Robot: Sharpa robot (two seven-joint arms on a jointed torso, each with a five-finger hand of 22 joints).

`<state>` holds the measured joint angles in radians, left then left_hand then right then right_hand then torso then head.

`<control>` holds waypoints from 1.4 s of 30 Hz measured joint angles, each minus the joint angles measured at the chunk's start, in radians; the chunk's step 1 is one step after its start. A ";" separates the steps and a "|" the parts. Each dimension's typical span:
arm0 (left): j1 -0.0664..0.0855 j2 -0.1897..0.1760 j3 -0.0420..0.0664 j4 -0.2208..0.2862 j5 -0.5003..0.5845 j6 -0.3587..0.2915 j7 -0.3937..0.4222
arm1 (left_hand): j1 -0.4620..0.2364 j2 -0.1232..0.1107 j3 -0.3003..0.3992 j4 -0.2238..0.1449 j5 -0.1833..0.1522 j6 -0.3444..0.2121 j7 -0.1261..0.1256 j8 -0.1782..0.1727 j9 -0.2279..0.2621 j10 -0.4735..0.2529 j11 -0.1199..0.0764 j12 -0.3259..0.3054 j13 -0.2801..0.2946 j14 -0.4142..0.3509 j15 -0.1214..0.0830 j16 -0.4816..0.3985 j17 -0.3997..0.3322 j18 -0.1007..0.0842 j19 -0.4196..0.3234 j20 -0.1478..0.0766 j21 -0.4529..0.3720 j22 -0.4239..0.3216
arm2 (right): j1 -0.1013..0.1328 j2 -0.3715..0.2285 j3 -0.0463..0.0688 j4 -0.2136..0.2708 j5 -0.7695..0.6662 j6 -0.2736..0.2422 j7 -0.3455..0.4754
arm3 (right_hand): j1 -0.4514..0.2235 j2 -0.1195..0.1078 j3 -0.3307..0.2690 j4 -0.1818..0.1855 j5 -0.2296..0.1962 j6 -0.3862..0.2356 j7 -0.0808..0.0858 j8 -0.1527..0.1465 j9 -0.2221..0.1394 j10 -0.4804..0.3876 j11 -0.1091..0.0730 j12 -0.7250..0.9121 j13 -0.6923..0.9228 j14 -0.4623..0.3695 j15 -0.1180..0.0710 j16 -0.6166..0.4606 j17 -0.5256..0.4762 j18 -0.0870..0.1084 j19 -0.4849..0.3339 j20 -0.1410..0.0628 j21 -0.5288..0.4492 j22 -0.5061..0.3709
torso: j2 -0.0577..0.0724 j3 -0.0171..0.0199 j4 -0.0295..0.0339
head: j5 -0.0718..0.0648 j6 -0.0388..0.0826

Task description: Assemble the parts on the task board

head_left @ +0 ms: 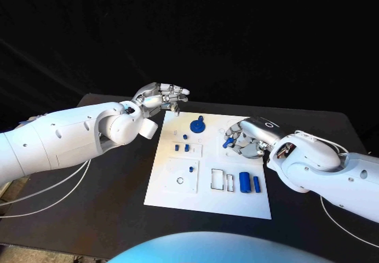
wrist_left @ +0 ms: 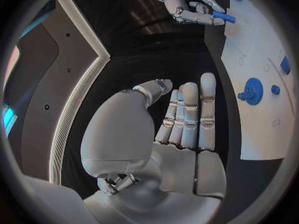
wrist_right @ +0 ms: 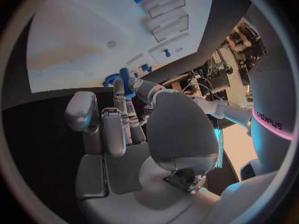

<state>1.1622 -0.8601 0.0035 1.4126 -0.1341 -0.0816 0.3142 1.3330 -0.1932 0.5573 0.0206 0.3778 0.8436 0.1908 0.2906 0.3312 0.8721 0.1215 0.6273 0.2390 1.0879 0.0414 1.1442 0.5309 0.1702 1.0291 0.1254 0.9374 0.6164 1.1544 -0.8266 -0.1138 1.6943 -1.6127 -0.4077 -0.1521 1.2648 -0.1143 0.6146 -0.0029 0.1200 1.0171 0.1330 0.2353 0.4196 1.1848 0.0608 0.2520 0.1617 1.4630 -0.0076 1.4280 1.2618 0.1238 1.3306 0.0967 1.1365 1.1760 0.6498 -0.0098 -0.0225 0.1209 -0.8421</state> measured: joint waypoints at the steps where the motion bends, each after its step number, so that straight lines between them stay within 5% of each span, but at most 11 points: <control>1: 0.000 0.001 0.000 0.000 0.000 0.000 0.000 | 0.000 0.000 0.000 0.000 0.000 0.000 0.000 0.000 0.000 0.000 0.000 0.000 0.000 0.000 0.000 0.000 0.000 0.000 0.000 0.000 0.000 0.000 | 0.000 0.004 0.000 0.007 0.003 -0.003 0.000 | 0.000 0.000 0.000 0.000 0.001 0.000 0.000 0.000 0.000 0.000 0.000 0.000 0.000 0.000 0.000 0.000 0.000 0.000 0.000 0.000 0.000 0.000 | 0.000 0.0000 0.0001 | 0.000 0.000; 16: 0.000 0.016 0.000 -0.010 -0.001 0.002 0.000 | -0.004 0.004 0.000 0.000 0.000 -0.004 0.004 0.000 0.000 0.000 0.000 0.000 0.000 0.000 0.000 0.000 -0.001 0.000 0.000 0.000 0.000 0.000 | -0.060 0.167 -0.011 0.055 0.033 -0.008 0.021 | 0.001 0.001 0.002 -0.003 0.009 -0.004 0.001 0.001 0.000 0.000 0.000 0.000 0.001 0.004 -0.004 0.000 -0.003 0.000 0.000 0.000 -0.005 -0.008 | 0.002 0.0000 0.0023 | 0.015 -0.001; 29: 0.000 0.021 0.000 -0.010 -0.001 0.003 0.000 | -0.004 0.004 0.000 0.000 0.000 -0.004 0.004 0.000 0.000 0.000 0.000 0.000 0.000 0.000 0.000 0.000 -0.001 0.000 0.000 0.000 0.000 0.000 | -0.092 0.234 -0.027 -0.002 0.029 0.033 0.032 | 0.001 0.001 0.002 -0.003 0.016 -0.009 0.001 0.005 0.000 0.000 0.000 0.000 0.002 0.004 -0.004 0.000 -0.005 0.000 -0.004 -0.004 -0.012 -0.012 | 0.003 0.0000 0.0000 | 0.029 -0.010; 42: 0.000 0.021 0.000 -0.010 -0.001 0.003 0.000 | -0.004 0.004 0.000 0.000 0.000 -0.004 0.004 0.000 0.000 0.000 0.000 0.000 0.000 0.000 0.000 0.000 -0.001 0.000 0.000 0.000 0.000 -0.001 | -0.112 0.265 -0.032 -0.034 0.000 0.079 0.023 | 0.001 0.001 0.005 -0.005 0.015 -0.014 0.002 0.005 0.000 0.000 0.000 0.000 0.002 0.004 -0.003 -0.001 -0.005 0.000 -0.004 -0.004 -0.012 -0.012 | 0.003 0.0007 -0.0004 | 0.034 -0.015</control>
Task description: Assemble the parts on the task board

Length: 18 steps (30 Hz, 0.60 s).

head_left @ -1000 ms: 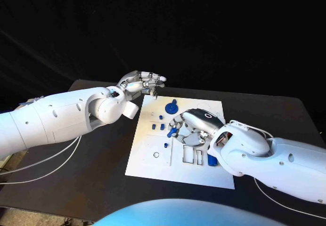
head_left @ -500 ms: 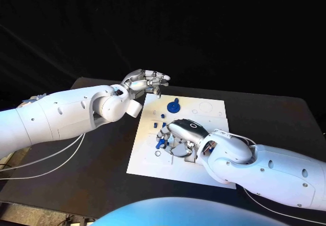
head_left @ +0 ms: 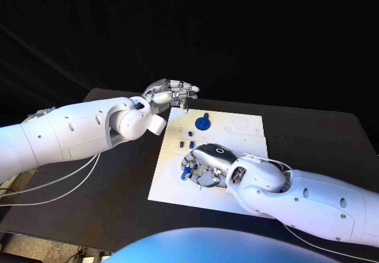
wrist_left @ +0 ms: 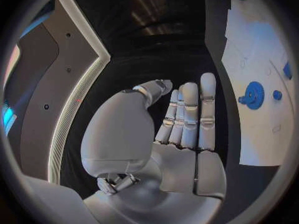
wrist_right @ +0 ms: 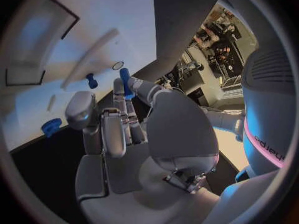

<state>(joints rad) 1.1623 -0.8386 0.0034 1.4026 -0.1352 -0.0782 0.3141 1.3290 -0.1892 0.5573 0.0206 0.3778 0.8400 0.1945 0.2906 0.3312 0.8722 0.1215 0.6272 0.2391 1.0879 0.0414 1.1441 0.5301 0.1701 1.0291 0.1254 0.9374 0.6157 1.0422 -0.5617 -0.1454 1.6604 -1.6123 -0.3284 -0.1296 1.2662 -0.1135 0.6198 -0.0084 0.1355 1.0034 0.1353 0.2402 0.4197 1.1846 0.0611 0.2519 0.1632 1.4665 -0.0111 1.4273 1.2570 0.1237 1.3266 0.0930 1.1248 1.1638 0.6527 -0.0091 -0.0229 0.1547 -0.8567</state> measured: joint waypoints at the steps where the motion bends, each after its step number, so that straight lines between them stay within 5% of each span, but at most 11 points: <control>1: 0.000 0.000 0.000 0.000 0.000 0.000 0.000 | 0.000 0.000 0.000 0.000 0.000 0.000 0.000 0.000 0.000 0.000 0.000 0.000 0.000 0.000 0.000 0.000 0.000 0.000 0.000 0.000 0.000 0.000 | -0.001 0.001 0.000 -0.001 -0.002 0.002 -0.001 | 0.000 0.000 0.000 0.000 0.000 0.000 0.000 0.000 0.000 0.000 0.000 0.000 0.000 0.000 0.000 0.000 0.000 0.000 0.000 0.000 0.000 0.000 | 0.000 0.0000 -0.0001 | 0.000 0.000; 18: 0.000 0.000 0.000 0.000 0.000 0.001 -0.001 | 0.000 0.000 0.000 0.000 0.000 0.000 0.000 0.000 0.000 0.000 0.000 0.004 -0.001 0.000 0.000 0.000 0.000 0.000 0.004 0.004 -0.004 -0.001 | -0.011 0.015 -0.002 -0.023 -0.041 0.016 -0.023 | 0.000 0.000 0.000 0.000 0.000 -0.003 0.004 -0.003 0.002 0.000 0.000 0.000 0.000 0.000 0.000 0.000 0.000 0.000 0.000 0.000 0.000 0.000 | 0.000 0.0007 0.0002 | 0.004 -0.007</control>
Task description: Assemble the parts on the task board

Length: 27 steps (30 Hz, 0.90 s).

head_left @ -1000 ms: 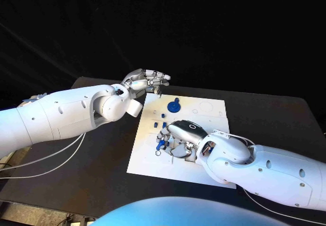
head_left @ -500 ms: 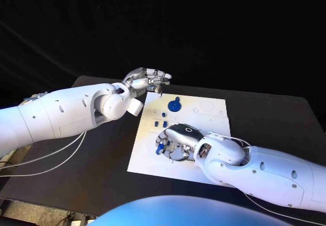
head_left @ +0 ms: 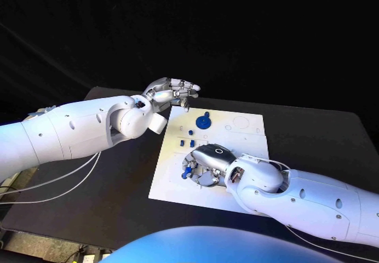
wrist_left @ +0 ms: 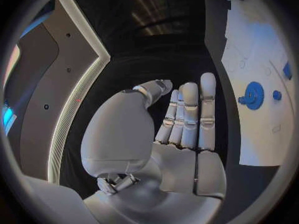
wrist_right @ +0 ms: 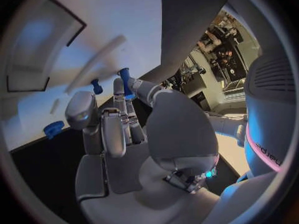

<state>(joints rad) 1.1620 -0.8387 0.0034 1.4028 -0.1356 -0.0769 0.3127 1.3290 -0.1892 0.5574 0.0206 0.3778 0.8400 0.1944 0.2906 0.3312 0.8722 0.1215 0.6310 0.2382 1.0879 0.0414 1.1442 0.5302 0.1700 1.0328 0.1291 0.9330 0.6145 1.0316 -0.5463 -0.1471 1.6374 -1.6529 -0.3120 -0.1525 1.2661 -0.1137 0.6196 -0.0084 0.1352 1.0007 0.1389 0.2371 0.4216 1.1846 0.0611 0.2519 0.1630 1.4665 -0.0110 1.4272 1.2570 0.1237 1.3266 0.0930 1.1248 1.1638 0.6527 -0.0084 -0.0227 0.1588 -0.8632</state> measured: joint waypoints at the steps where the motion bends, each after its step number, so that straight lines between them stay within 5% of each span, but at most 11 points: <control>1: 0.000 0.000 0.000 0.000 0.000 0.000 0.000 | 0.000 0.000 0.000 0.000 0.000 0.000 0.000 0.000 0.000 0.000 0.000 0.000 0.000 0.000 0.000 0.000 0.000 0.000 0.000 0.000 0.000 0.000 | -0.001 0.001 0.000 -0.001 -0.005 0.002 -0.004 | 0.000 0.000 0.000 0.000 0.000 0.000 0.000 0.000 0.000 0.000 0.000 0.000 0.000 0.000 0.000 0.000 0.000 0.000 0.000 0.000 0.000 0.000 | 0.000 0.0000 0.0000 | 0.000 0.000; 16: 0.000 0.000 0.000 0.000 0.000 0.002 -0.003 | 0.000 0.000 0.000 0.000 0.000 0.000 0.000 0.000 0.000 0.000 0.000 0.000 0.000 0.000 0.000 0.000 -0.001 0.000 0.000 0.000 0.000 0.000 | -0.010 0.018 -0.001 -0.001 -0.055 0.012 -0.035 | 0.000 0.000 0.000 0.000 -0.002 -0.002 0.002 0.003 0.009 0.000 0.000 -0.004 0.002 0.000 0.000 0.000 0.000 0.000 0.000 0.000 0.000 0.000 | 0.000 -0.0009 0.0004 | -0.002 -0.003; 21: 0.000 0.000 0.000 0.001 0.000 0.004 -0.004 | 0.000 0.000 0.000 0.000 0.000 0.000 0.000 0.000 0.000 0.000 0.000 0.000 0.000 0.000 0.000 0.000 -0.001 0.000 0.000 0.000 0.000 0.000 | -0.011 0.023 -0.002 -0.001 -0.063 0.019 -0.038 | -0.022 -0.022 -0.011 -0.001 0.009 -0.022 0.012 0.001 0.021 -0.013 0.013 -0.012 0.004 0.000 0.000 0.000 -0.002 0.000 -0.004 0.004 -0.016 -0.009 | 0.000 -0.0010 0.0005 | -0.003 -0.002; 27: 0.000 0.000 0.000 0.001 0.000 0.005 -0.005 | 0.000 0.000 -0.003 0.003 0.000 0.000 0.000 0.000 0.000 0.000 0.000 0.000 0.000 0.000 0.000 0.004 -0.001 0.000 0.000 0.000 0.000 -0.001 | -0.014 0.018 -0.006 -0.001 -0.067 0.021 -0.044 | -0.042 -0.061 -0.032 0.005 0.022 -0.152 0.019 -0.080 -0.019 -0.018 0.018 -0.012 0.018 -0.002 0.009 0.000 -0.005 0.000 -0.009 0.009 -0.019 -0.011 | -0.001 -0.0011 0.0006 | -0.005 0.001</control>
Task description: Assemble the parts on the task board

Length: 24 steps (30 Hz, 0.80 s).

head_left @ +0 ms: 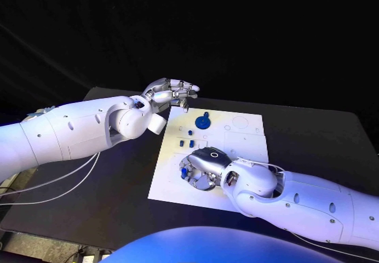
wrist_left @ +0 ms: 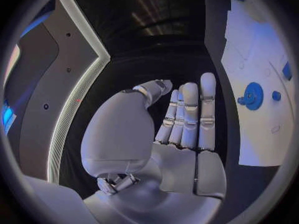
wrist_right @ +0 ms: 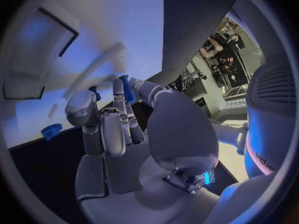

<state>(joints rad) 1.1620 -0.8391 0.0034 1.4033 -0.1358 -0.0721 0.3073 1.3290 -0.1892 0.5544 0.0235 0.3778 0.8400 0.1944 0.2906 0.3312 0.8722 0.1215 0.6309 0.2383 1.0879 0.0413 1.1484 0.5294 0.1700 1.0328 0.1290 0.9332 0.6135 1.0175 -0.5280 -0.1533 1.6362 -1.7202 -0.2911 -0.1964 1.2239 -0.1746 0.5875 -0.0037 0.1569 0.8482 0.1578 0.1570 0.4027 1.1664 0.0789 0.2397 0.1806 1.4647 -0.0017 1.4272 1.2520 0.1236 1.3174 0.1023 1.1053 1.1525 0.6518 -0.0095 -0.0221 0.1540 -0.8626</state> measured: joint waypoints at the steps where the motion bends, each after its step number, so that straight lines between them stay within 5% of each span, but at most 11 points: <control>1: 0.000 0.000 0.000 0.000 0.000 0.000 0.000 | 0.000 0.000 0.000 0.000 0.000 0.000 0.000 0.000 0.000 0.000 0.000 0.000 0.000 0.000 0.000 0.000 0.000 0.000 0.000 0.000 0.000 0.000 | 0.000 -0.002 0.000 0.001 0.000 -0.002 -0.001 | 0.000 0.000 -0.001 0.001 0.000 -0.018 0.000 -0.009 -0.004 0.000 0.000 0.000 0.003 0.000 0.000 0.000 0.000 0.000 0.000 0.000 0.000 0.001 | 0.000 0.0000 -0.0001 | 0.000 0.000; 8: 0.000 0.000 0.000 0.000 0.000 0.002 -0.001 | 0.000 0.000 0.000 0.000 0.000 0.000 0.000 0.000 0.000 0.000 0.000 0.000 -0.001 0.000 0.000 0.000 0.000 0.000 0.000 0.000 0.000 0.000 | 0.000 -0.031 0.000 0.026 0.000 -0.040 -0.005 | 0.004 -0.009 -0.008 0.002 0.004 -0.075 -0.003 -0.034 -0.013 -0.001 -0.006 0.005 0.016 0.000 0.000 0.000 -0.001 0.000 0.003 -0.003 0.000 0.009 | 0.000 0.0004 -0.0011 | -0.002 0.002; 16: 0.000 -0.002 0.000 -0.001 0.000 0.004 -0.003 | 0.000 0.000 0.000 0.000 0.000 0.000 0.000 0.000 0.000 0.000 0.000 0.000 -0.001 -0.004 0.004 0.000 0.000 0.000 0.000 0.000 0.000 0.000 | 0.005 -0.121 0.005 0.089 0.041 -0.166 0.016 | -0.003 -0.015 -0.023 0.009 0.010 -0.094 -0.008 -0.040 -0.014 0.009 -0.016 0.024 0.034 0.002 -0.006 0.004 -0.001 0.000 0.006 -0.006 0.000 0.012 | -0.001 0.0005 -0.0014 | -0.013 0.005; 24: 0.000 -0.006 0.000 -0.001 0.000 0.005 -0.005 | 0.000 0.000 -0.001 -0.001 0.000 0.000 0.000 0.000 0.000 0.000 0.000 0.000 -0.001 -0.004 0.004 0.000 0.000 0.000 0.000 0.000 0.000 0.000 | 0.058 -0.280 0.014 0.158 0.252 -0.240 0.072 | -0.003 -0.015 -0.050 0.025 0.024 0.043 -0.002 0.052 0.022 0.052 -0.009 0.125 0.123 0.000 -0.008 0.014 0.007 0.000 0.017 -0.009 0.015 0.034 | -0.004 0.0003 -0.0046 | -0.036 0.015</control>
<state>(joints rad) 1.1620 -0.8453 0.0030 1.4026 -0.1363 -0.0672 0.3019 1.3290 -0.1892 0.5537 0.0227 0.3778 0.8401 0.1944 0.2906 0.3312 0.8717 0.1219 0.6308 0.2375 1.0844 0.0449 1.1483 0.5293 0.1699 1.0327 0.1290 0.9333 0.6135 1.0757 -0.8079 -0.1396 1.7946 -1.4684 -0.5313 -0.1242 1.2214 -0.1899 0.5379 0.0211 0.1806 0.8908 0.1562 0.2095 0.4251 1.2186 0.0696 0.3642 0.3036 1.4647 -0.0094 1.4409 1.2595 0.1238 1.3343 0.0931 1.1202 1.1862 0.6482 -0.0092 -0.0267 0.1175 -0.8475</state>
